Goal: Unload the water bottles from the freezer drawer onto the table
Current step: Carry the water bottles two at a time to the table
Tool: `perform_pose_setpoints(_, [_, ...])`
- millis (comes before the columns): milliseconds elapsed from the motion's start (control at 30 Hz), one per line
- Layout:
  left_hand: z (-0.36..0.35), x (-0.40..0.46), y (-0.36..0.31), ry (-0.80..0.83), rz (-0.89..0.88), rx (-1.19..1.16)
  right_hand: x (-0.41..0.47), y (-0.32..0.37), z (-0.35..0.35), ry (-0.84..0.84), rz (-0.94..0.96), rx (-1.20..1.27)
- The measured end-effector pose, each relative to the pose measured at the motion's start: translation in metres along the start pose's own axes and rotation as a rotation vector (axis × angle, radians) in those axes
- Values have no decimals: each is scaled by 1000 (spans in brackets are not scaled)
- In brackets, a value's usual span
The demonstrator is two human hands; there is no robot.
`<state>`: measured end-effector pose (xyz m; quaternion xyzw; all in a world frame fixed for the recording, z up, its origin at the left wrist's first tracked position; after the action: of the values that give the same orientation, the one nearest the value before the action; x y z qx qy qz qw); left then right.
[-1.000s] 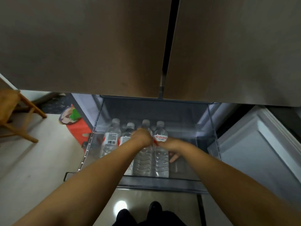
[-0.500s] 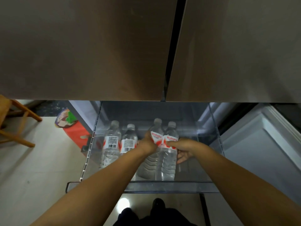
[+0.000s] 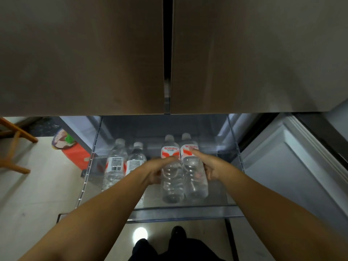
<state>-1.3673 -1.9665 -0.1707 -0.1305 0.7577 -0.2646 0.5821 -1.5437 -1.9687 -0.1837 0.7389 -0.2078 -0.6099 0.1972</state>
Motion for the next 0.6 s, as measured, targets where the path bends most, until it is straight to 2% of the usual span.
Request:
perform_pose_setpoints(100, [-11, 0, -9, 127, 33, -172, -5, 12, -1, 26, 52, 121])
perform_pose_setpoints(433, [-35, -23, -43, 170, -71, -42, -61, 26, -7, -74, 203, 177])
perform_pose_setpoints(600, [-46, -61, -54, 278, -64, 66, -113, 19, -19, -145, 298, 302])
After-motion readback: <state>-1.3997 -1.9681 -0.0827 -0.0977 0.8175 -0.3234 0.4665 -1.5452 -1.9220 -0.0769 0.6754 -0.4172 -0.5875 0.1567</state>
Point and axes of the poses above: each hand's wrist, its own x-axis towards the middle knuckle, its own z-axis out of the back of the hand, y = z × x, the point moved 3 cm from there along x, towards the middle knuckle, and after that the axes turned 5 degrees about y, right-handed, at the moved point
